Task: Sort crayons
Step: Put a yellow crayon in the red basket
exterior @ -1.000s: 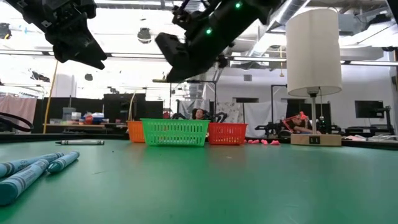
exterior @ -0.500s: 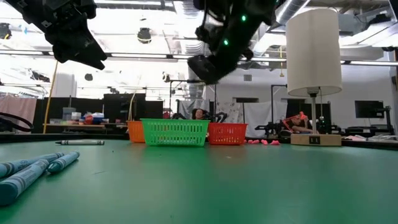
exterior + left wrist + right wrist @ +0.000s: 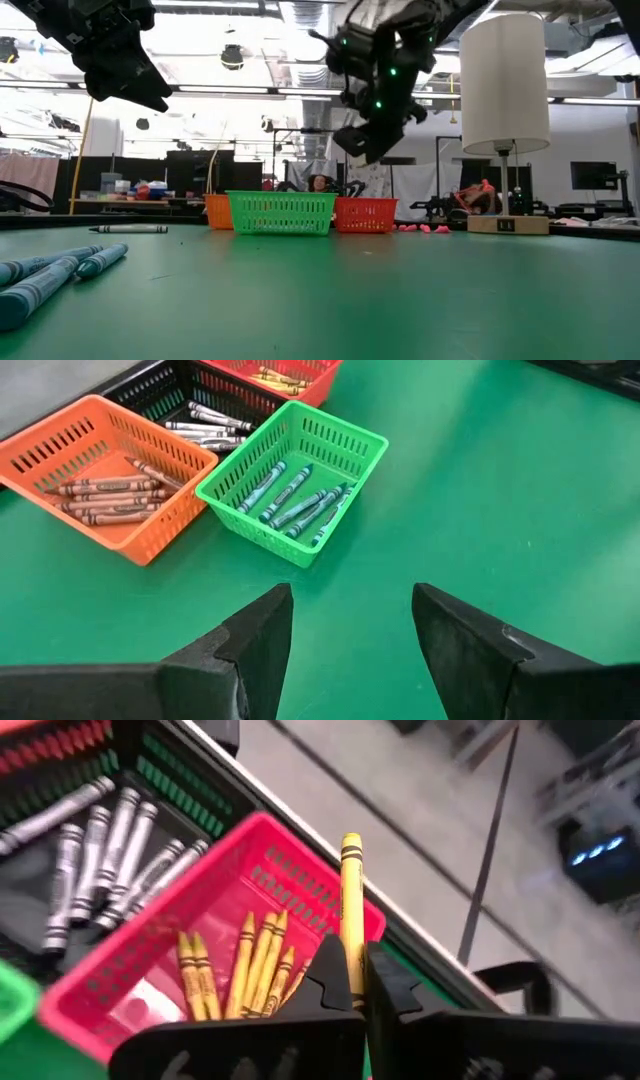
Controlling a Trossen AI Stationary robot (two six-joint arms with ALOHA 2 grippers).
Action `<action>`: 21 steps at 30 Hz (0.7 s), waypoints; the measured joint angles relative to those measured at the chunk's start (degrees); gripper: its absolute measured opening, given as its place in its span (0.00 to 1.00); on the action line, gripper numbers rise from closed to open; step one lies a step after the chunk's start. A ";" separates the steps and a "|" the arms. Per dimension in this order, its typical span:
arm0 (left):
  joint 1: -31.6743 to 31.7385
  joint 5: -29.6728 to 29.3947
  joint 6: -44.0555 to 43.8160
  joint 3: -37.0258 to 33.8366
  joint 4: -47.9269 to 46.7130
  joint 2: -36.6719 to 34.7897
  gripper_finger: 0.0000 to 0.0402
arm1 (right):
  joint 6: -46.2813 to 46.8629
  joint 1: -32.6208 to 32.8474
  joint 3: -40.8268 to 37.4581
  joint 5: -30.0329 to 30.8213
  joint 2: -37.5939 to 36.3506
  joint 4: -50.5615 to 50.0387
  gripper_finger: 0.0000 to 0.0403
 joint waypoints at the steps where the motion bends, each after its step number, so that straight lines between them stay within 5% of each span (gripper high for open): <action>1: 0.00 0.00 0.00 0.00 0.00 0.00 0.49 | 0.13 -0.83 -0.47 -0.99 0.00 0.07 0.01; 14: 0.00 -0.13 0.02 0.00 0.00 0.00 0.49 | 0.63 -6.66 -6.68 -15.19 0.00 10.17 0.02; 21: 0.00 -0.15 -0.03 0.00 0.00 0.00 0.49 | 0.75 -9.11 -7.57 -17.40 0.00 13.36 0.15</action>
